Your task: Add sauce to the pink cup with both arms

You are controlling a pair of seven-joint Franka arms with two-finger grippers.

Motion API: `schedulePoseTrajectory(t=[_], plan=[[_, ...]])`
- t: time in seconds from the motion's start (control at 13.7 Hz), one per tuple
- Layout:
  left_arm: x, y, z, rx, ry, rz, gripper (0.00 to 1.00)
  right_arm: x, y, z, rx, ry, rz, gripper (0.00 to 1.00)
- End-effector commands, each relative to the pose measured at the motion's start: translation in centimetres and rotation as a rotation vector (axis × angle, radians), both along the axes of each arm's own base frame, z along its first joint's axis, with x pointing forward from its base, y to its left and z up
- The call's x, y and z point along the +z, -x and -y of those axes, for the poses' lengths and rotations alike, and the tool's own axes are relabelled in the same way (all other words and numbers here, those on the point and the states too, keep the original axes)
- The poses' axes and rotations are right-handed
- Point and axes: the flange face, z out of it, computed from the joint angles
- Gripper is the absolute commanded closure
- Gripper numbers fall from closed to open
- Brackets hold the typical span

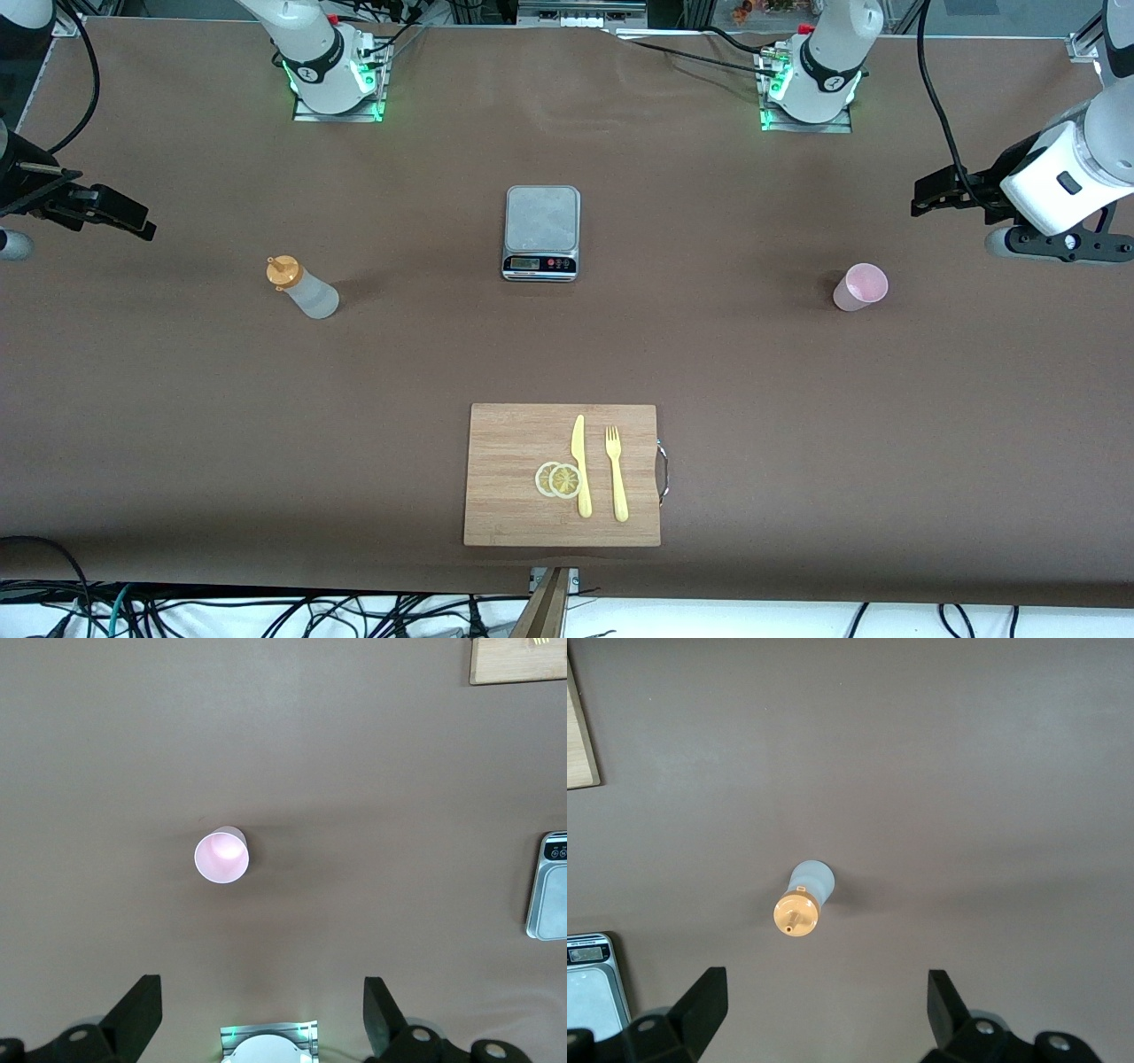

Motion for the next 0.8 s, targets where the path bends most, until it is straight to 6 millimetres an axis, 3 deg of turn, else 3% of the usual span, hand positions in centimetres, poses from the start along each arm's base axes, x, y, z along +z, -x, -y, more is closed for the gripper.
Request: schedulePoseTrajectory(t=[0.0,0.51,0.73], plan=[[0.33,-0.12,0.08,0.002,-0.001,-0.001,0.0,0.24,0.51,-0.11,0.008,-0.018,0.002,0.0],[-0.02,-0.32,0.27,-0.001,-0.007,-0.005,0.0,0.24,0.51,-0.11,0.008,-0.018,0.002,0.0],[0.01,-0.61,-0.54,0.011,-0.005,-0.004,0.0,0.24,0.51,-0.11,0.009,-0.018,0.002,0.0]])
